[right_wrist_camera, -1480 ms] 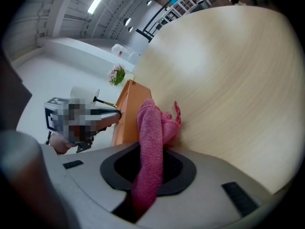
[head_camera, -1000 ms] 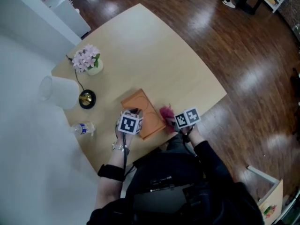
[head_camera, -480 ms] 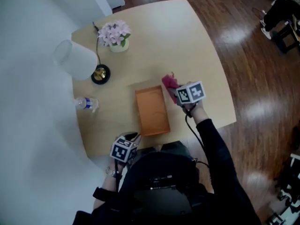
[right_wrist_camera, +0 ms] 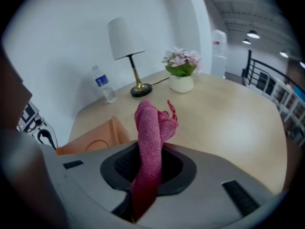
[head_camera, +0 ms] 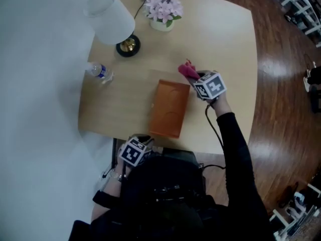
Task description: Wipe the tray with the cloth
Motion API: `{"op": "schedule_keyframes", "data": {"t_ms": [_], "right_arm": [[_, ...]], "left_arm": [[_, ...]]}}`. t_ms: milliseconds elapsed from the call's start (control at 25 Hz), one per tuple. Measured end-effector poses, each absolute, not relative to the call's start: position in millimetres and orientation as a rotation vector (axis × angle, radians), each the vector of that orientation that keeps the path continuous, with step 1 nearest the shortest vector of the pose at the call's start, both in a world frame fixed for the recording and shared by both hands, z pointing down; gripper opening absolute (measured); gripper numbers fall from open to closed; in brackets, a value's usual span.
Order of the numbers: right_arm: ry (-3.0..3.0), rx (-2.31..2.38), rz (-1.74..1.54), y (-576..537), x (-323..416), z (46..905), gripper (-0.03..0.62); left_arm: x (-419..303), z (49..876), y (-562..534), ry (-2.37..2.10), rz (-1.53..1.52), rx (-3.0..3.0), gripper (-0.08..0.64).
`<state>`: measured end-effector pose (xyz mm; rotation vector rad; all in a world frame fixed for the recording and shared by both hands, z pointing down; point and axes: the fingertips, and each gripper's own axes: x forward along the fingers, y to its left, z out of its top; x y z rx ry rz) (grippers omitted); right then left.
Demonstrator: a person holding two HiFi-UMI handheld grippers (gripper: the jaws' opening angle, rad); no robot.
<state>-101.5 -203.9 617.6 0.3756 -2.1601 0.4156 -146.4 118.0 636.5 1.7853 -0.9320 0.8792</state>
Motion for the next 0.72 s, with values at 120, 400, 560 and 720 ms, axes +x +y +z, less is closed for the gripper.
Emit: {"op": "schedule_keyframes", "data": {"t_ms": [120,400,560,720], "right_arm": [[-2.124,0.2,0.303,-195.1,-116.7,626.7,0.071],[-2.113,0.109,0.329,-187.7,-126.0,632.8,0.069],[-2.101,0.109,0.416,-186.9,-124.3,631.1,0.067],[-2.095,0.136,0.551,-189.9,-112.6,631.9,0.063]], "left_arm": [[-135.6,648.3,119.4,-0.943,0.895,1.761,0.069],[-144.9,663.2,105.7,-1.026,0.876,1.721,0.067],[-152.3,664.6,103.8,-1.063,0.868,1.686,0.067],[-158.9,663.9,95.2,-1.067,0.872,1.679,0.066]]}}
